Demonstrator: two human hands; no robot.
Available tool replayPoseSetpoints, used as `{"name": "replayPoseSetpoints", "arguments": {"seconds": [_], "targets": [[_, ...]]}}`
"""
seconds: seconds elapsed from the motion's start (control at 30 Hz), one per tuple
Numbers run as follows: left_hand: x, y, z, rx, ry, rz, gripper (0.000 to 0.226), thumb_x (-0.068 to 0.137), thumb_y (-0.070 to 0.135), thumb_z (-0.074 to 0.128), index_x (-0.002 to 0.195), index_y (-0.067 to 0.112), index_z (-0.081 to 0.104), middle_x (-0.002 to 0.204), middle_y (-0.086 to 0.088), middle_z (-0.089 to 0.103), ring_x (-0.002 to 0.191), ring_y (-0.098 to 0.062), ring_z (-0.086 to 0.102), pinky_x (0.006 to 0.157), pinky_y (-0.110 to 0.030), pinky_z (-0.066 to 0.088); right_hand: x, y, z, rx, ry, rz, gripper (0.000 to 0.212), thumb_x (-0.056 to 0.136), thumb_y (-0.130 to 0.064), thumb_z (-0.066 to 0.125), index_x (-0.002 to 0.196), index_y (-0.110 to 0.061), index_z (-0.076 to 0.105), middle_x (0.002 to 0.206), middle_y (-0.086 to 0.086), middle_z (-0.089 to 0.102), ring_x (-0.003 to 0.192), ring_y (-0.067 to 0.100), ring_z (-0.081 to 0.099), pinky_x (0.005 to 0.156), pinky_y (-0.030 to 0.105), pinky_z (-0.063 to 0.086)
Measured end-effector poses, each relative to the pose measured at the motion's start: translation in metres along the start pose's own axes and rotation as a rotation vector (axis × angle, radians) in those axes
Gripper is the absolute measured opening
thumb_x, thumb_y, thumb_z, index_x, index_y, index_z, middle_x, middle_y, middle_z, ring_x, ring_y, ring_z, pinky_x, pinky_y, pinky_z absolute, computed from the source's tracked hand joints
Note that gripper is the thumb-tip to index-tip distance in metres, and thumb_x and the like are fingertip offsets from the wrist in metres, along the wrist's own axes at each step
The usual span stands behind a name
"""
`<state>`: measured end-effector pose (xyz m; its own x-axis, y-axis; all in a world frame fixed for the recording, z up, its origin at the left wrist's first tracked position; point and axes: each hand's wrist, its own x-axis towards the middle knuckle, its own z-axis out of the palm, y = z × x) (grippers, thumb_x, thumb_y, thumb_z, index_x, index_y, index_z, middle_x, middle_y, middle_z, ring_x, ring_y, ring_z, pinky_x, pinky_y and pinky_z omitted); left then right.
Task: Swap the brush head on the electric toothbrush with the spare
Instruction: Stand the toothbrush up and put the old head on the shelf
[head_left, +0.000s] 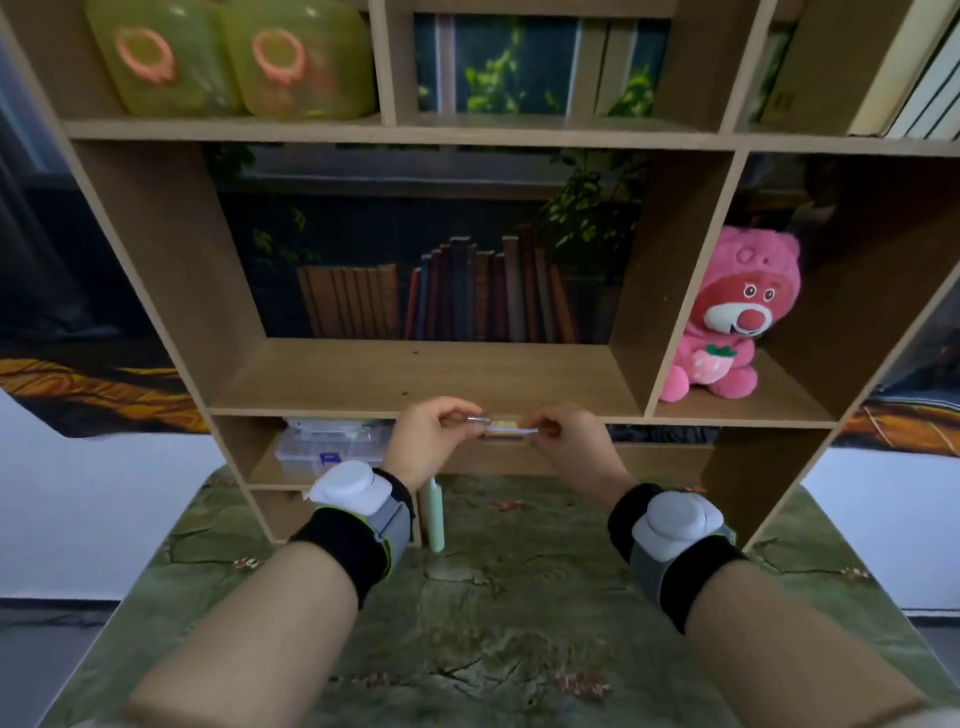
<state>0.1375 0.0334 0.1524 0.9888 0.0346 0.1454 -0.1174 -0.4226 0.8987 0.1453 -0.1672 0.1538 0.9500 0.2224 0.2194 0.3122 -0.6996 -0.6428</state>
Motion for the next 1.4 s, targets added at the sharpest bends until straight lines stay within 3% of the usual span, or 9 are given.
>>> {"name": "replayPoseSetpoints", "arguments": {"seconds": [0.13, 0.27, 0.37, 0.6, 0.7, 0.77, 0.97, 1.1, 1.4], "targets": [[0.034, 0.009, -0.005, -0.012, 0.02, 0.035, 0.019, 0.074, 0.011, 0.076, 0.092, 0.012, 0.073, 0.082, -0.002, 0.07, 0.072, -0.008, 0.062, 0.061, -0.007, 0.047, 0.038, -0.003, -0.007, 0.036, 0.036, 0.033, 0.011, 0.085, -0.012, 0.067, 0.086, -0.022, 0.07, 0.076, -0.016, 0.056, 0.068, 0.001, 0.051, 0.058, 0.011, 0.036], [0.052, -0.003, -0.005, -0.015, -0.02, -0.017, 0.022, 0.073, 0.012, 0.077, 0.095, 0.011, 0.072, 0.086, -0.008, 0.072, 0.079, -0.015, 0.065, 0.073, -0.024, 0.051, 0.061, 0.01, -0.001, 0.058, 0.022, 0.093, 0.008, 0.082, -0.014, 0.071, 0.088, -0.018, 0.073, 0.07, -0.009, 0.062, 0.066, 0.006, 0.055, 0.062, 0.017, 0.04], [0.061, -0.013, -0.005, 0.013, -0.036, -0.039, 0.019, 0.074, 0.017, 0.077, 0.092, 0.02, 0.073, 0.077, 0.005, 0.069, 0.073, -0.01, 0.061, 0.068, -0.021, 0.047, 0.067, 0.019, 0.009, 0.078, 0.015, 0.113, 0.008, 0.082, -0.015, 0.073, 0.086, -0.022, 0.074, 0.065, -0.019, 0.056, 0.062, -0.002, 0.051, 0.062, 0.017, 0.039], [0.068, -0.021, -0.008, 0.21, -0.034, -0.029, 0.017, 0.074, 0.032, 0.075, 0.091, 0.032, 0.074, 0.07, 0.022, 0.063, 0.063, 0.003, 0.055, 0.055, -0.016, 0.037, 0.072, 0.029, 0.02, 0.097, 0.018, 0.108, 0.014, 0.081, -0.019, 0.074, 0.079, -0.032, 0.069, 0.067, -0.017, 0.055, 0.062, 0.003, 0.051, 0.057, 0.019, 0.038], [0.069, -0.021, -0.007, 0.202, -0.035, -0.029, 0.019, 0.074, 0.03, 0.076, 0.093, 0.03, 0.074, 0.074, 0.021, 0.065, 0.067, 0.002, 0.056, 0.059, -0.017, 0.04, 0.073, 0.03, 0.02, 0.096, 0.014, 0.112, 0.014, 0.081, -0.019, 0.073, 0.078, -0.032, 0.068, 0.067, -0.016, 0.054, 0.063, 0.002, 0.05, 0.058, 0.02, 0.039], [0.068, -0.021, -0.008, 0.19, -0.032, -0.027, 0.02, 0.074, 0.028, 0.076, 0.093, 0.03, 0.074, 0.076, 0.022, 0.065, 0.066, 0.004, 0.056, 0.054, -0.009, 0.038, 0.074, 0.031, 0.02, 0.076, 0.013, 0.106, 0.015, 0.082, -0.02, 0.072, 0.079, -0.033, 0.067, 0.071, -0.016, 0.055, 0.064, 0.002, 0.05, 0.059, 0.02, 0.039], [0.067, -0.022, -0.01, 0.175, -0.048, -0.02, 0.025, 0.074, 0.026, 0.076, 0.099, 0.029, 0.073, 0.078, 0.019, 0.066, 0.06, 0.01, 0.054, 0.051, -0.005, 0.037, 0.073, 0.031, 0.021, 0.066, 0.007, 0.102, 0.013, 0.083, -0.02, 0.07, 0.085, -0.033, 0.067, 0.077, -0.016, 0.056, 0.068, 0.002, 0.052, 0.065, 0.022, 0.044], [0.067, -0.022, -0.01, 0.146, -0.058, -0.036, 0.035, 0.073, 0.024, 0.077, 0.107, 0.026, 0.07, 0.087, 0.014, 0.065, 0.064, 0.0, 0.051, 0.06, -0.015, 0.038, 0.072, 0.03, 0.02, 0.119, 0.009, 0.125, 0.014, 0.08, -0.021, 0.073, 0.089, -0.031, 0.068, 0.078, -0.016, 0.057, 0.07, 0.003, 0.053, 0.068, 0.023, 0.047], [0.049, -0.006, -0.023, -0.058, -0.045, -0.093, 0.046, 0.075, 0.024, 0.076, 0.117, 0.013, 0.061, 0.098, -0.001, 0.067, 0.083, -0.011, 0.063, 0.074, -0.017, 0.048, 0.053, 0.023, 0.01, 0.405, 0.072, 0.215, 0.019, 0.081, -0.019, 0.073, 0.098, -0.02, 0.065, 0.09, -0.002, 0.064, 0.086, 0.018, 0.062, 0.086, 0.034, 0.054]]}}
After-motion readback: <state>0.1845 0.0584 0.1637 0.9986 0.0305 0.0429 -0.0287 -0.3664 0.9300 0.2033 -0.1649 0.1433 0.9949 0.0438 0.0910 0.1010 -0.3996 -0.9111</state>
